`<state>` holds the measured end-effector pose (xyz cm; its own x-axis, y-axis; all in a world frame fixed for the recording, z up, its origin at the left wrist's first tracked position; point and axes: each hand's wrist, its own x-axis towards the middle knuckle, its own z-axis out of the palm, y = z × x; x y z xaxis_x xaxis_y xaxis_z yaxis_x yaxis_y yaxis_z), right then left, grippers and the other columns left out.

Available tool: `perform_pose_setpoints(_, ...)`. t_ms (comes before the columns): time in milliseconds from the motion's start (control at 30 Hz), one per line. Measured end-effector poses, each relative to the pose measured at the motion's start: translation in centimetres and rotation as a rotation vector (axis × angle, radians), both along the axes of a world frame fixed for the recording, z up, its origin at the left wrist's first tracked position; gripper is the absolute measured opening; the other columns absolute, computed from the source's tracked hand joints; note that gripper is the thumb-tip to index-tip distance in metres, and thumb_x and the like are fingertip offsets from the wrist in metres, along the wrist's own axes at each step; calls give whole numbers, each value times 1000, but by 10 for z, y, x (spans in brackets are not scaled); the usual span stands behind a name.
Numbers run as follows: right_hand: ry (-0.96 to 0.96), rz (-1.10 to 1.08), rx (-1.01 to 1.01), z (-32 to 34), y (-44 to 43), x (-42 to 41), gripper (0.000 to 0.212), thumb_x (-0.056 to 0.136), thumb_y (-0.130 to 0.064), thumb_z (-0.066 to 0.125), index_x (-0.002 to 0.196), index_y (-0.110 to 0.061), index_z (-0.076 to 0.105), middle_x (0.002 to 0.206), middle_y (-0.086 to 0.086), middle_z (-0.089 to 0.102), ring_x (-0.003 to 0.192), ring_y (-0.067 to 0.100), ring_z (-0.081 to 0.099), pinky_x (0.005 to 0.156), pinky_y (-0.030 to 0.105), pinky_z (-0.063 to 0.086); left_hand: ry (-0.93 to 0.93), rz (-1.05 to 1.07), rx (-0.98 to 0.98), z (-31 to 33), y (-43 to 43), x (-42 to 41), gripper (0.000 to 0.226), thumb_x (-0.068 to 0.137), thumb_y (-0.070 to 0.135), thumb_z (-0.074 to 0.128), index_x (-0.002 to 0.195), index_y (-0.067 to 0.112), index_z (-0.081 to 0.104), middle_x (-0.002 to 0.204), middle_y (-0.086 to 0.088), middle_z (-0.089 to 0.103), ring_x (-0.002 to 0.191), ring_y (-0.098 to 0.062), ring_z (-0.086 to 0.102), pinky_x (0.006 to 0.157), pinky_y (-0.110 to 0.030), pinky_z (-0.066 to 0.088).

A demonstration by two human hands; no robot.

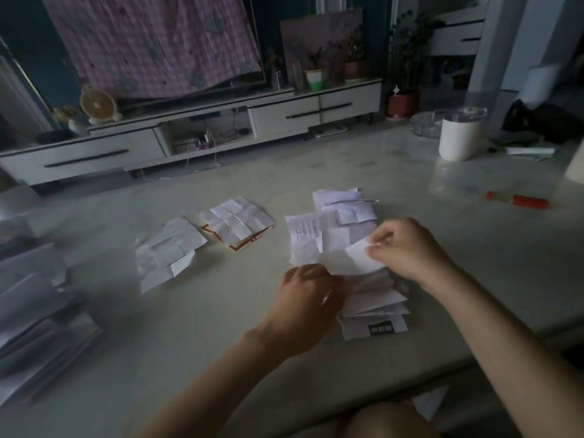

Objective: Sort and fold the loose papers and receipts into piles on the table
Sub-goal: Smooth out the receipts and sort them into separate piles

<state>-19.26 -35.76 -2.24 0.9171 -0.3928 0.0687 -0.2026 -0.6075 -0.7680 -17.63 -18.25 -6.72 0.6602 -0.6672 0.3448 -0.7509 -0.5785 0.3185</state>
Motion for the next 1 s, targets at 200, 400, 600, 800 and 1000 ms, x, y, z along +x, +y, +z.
perform_pose_setpoints(200, 51, 6, -341, -11, 10, 0, 28, 81, -15, 63, 109, -13, 63, 121, 12, 51, 112, 29, 49, 89, 30, 42, 34, -31, 1, -10, 0, 5, 43, 95, 37, 27, 116, 23, 62, 126, 2, 60, 122, -23, 49, 102, -44, 39)
perform_pose_setpoints(400, -12, 1, -287, -4, 10, 4, 23, 78, -16, 66, 101, -15, 65, 116, 14, 53, 109, 31, 50, 91, 32, 44, 41, 270, -376, 14, 14, 5, 48, 92, 40, 33, 88, 10, 70, 93, -7, 70, 89, -23, 63, 78, -35, 50)
perform_pose_setpoints(600, -215, -50, -217, 15, 3, 5, 10, 78, -15, 66, 88, -13, 68, 104, 12, 65, 98, 26, 59, 78, 26, 42, -45, 353, -398, 28, 38, 14, 20, 93, 10, 51, 95, 9, 71, 100, -2, 70, 91, -14, 61, 75, -23, 42)
perform_pose_setpoints(800, -609, 2, -269, 28, 39, 0, 10, 81, -3, 57, 81, -12, 61, 86, 4, 59, 80, 19, 53, 69, 23, 38, -35, 515, -186, 24, 74, 47, 26, 93, 15, 53, 116, 7, 62, 125, -11, 60, 117, -28, 52, 93, -33, 38)
perform_pose_setpoints(1000, -588, 320, -297, 6, 94, 9, 8, 81, -2, 57, 80, -9, 61, 83, 5, 59, 81, 19, 52, 73, 24, 41, 31, 540, 158, 12, 80, 103, 64, 95, 47, 39, 147, 13, 22, 156, -12, 12, 144, -26, 8, 116, -40, 12)
